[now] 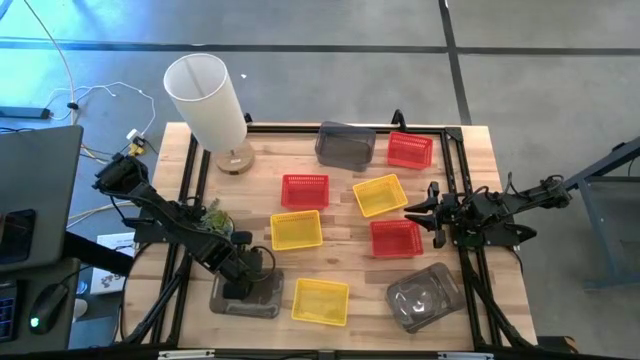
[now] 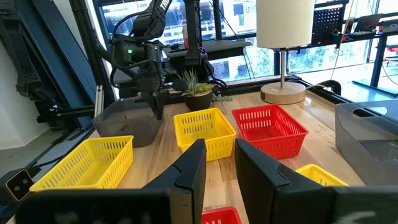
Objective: Stack baskets by color
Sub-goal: Stack the bottom left black bin on the top black bin
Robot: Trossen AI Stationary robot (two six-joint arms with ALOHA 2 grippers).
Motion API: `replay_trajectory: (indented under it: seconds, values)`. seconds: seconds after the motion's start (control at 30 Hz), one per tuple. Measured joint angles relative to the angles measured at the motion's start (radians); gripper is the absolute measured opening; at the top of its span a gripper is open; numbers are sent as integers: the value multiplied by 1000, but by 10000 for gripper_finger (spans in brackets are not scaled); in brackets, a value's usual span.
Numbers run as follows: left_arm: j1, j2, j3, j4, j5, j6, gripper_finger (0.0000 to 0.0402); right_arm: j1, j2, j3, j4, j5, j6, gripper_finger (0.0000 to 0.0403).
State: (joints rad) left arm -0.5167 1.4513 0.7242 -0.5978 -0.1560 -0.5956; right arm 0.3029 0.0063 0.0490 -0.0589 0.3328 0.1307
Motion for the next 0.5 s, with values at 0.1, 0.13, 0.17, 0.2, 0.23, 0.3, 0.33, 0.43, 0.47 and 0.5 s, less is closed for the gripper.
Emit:
replay_trajectory:
  seconds: [0.1, 0.13, 0.17, 0.2, 0.23, 0.3, 0.33, 0.43, 0.47, 0.5]
  values:
    - [0, -3, 0, 0, 9, 3, 2, 0, 0, 0, 0, 0, 0, 75]
    - [0, -8, 0, -2, 18, 3, 1, 0, 0, 0, 0, 0, 0, 75]
    - [0, -13, 1, -1, 25, 3, 1, 0, 0, 0, 0, 0, 0, 75]
    - [0, -15, 5, -5, 32, 4, 1, 0, 0, 0, 0, 0, 0, 75]
    - [-1, -20, 11, -9, 37, 5, 1, 0, 0, 0, 0, 0, 0, 75]
    - [-3, -39, 27, -17, 47, 20, 1, 0, 0, 0, 0, 0, 0, 75]
    - [-3, -47, 40, -16, 49, 30, 1, 0, 0, 0, 0, 0, 0, 75]
    - [-2, -72, 84, -52, 40, 56, 0, 0, 0, 0, 0, 0, 0, 75]
    - [-1, -81, 101, -70, 29, 64, 0, 0, 0, 0, 0, 0, 0, 75]
    - [0, -88, 118, -88, 19, 71, 0, 0, 0, 0, 0, 0, 0, 75]
